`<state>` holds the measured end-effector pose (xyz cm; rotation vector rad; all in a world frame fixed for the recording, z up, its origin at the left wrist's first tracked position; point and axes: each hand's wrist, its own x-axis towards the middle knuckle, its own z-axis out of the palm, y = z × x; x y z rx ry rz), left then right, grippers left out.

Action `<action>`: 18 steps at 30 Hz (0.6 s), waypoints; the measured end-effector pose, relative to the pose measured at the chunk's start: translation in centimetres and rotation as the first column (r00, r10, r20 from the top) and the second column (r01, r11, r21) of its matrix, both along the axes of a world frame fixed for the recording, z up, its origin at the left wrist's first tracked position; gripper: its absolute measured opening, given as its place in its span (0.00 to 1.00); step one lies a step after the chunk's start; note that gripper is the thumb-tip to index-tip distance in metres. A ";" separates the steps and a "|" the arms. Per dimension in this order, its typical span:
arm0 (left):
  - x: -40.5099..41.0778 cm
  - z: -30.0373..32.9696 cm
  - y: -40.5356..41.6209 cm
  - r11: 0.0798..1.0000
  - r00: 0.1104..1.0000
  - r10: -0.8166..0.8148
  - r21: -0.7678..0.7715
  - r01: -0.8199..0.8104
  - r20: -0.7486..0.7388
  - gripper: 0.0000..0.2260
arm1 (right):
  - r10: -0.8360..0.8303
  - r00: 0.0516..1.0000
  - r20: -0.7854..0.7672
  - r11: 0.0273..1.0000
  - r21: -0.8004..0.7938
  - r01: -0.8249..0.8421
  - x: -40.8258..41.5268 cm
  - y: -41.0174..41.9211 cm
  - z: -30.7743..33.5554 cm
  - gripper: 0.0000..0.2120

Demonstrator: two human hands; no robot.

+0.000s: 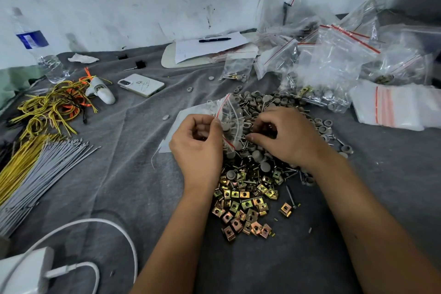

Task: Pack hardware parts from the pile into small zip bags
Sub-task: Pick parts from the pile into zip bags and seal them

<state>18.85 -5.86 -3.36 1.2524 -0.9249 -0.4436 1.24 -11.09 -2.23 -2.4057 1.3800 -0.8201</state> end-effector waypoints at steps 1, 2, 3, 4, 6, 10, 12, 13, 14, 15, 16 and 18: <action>0.0 0.0 0.0 1.000 1.000 0.001 0.000 -0.001 -0.004 0.07 | 0.003 1.000 0.002 1.000 0.020 -0.003 0.0 0.0 0.0 0.09; 0.0 0.1 0.1 1.000 1.000 -0.001 0.004 0.001 -0.008 0.06 | 0.006 1.000 0.004 0.999 0.045 -0.006 0.1 0.0 0.1 0.08; 0.0 0.1 0.1 1.000 1.000 -0.002 0.009 0.002 -0.010 0.07 | 0.009 1.000 0.007 0.998 0.068 -0.010 0.1 0.1 0.0 0.08; 0.0 0.1 0.1 1.000 1.000 -0.003 0.012 0.003 -0.013 0.07 | 0.010 1.000 0.013 0.997 0.080 -0.011 0.1 0.1 0.0 0.08; 0.0 0.1 0.0 1.000 1.000 -0.004 0.013 0.004 -0.016 0.07 | 0.003 0.999 0.054 0.999 0.054 -0.006 0.2 0.1 -0.1 0.08; -0.1 0.2 0.2 1.000 1.000 -0.021 0.013 0.020 0.006 0.06 | -0.004 0.949 0.315 0.997 -0.068 0.027 0.5 0.5 0.4 0.06; -0.2 0.3 0.3 1.000 0.999 -0.027 0.009 0.027 0.022 0.06 | 0.043 0.918 0.393 0.990 -0.139 0.013 1.0 0.9 0.7 0.06; -0.3 0.3 0.3 0.999 0.999 -0.031 0.008 0.031 0.034 0.07 | 0.078 0.915 0.395 0.983 -0.181 -0.006 1.3 1.1 0.8 0.05; -0.3 0.3 0.3 0.999 0.998 -0.035 0.007 0.035 0.048 0.07 | 0.115 0.920 0.375 0.974 -0.226 -0.030 1.6 1.2 0.8 0.05; -0.4 0.3 0.3 0.999 0.997 -0.039 0.008 0.039 0.060 0.07 | 0.151 0.926 0.345 0.963 -0.264 -0.059 1.9 1.4 0.8 0.05; -0.4 0.3 0.3 0.999 0.997 -0.043 0.009 0.043 0.069 0.07 | 0.184 0.933 0.309 0.954 -0.286 -0.093 2.1 1.5 0.8 0.06; -0.4 0.3 0.3 0.999 0.996 -0.049 0.006 0.049 0.074 0.07 | 0.233 0.951 0.206 0.947 -0.272 -0.173 2.5 1.6 0.5 0.11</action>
